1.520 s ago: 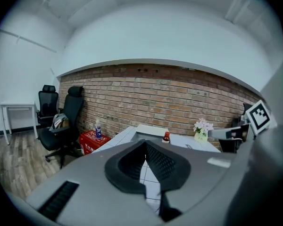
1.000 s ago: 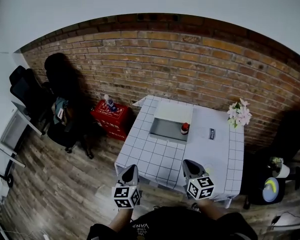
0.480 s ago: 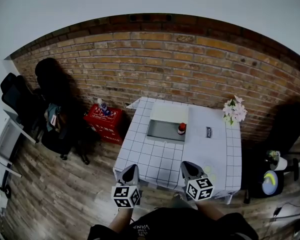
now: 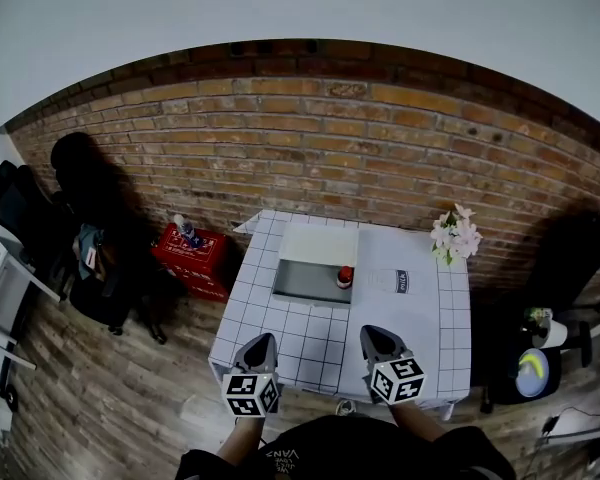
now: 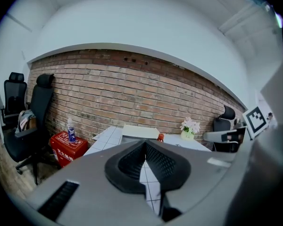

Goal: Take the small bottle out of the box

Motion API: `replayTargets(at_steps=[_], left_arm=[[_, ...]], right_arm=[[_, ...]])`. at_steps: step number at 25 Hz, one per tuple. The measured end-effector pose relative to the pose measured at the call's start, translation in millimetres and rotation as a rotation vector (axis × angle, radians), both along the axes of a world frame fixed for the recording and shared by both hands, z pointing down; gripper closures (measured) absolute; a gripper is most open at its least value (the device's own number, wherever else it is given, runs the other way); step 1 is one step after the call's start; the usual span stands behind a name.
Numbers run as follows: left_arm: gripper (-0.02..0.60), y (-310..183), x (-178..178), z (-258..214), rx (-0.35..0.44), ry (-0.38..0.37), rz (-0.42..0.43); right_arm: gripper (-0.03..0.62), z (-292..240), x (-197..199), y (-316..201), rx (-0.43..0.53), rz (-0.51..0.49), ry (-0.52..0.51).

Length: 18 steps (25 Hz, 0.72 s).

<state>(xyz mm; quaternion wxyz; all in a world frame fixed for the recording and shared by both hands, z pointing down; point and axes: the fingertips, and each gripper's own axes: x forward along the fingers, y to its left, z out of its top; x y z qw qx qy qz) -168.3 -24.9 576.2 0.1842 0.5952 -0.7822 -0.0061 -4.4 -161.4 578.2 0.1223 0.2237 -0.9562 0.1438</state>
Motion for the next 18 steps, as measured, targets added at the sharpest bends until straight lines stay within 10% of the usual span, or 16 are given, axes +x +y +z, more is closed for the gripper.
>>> replayTargets(at_steps=[18], left_arm=[[0.569,-115.1,20.8,14.6,-0.053,-0.086,0.117]], right_arm=[[0.595,21.0,36.0,-79.6,-0.034,0.020,0.019]])
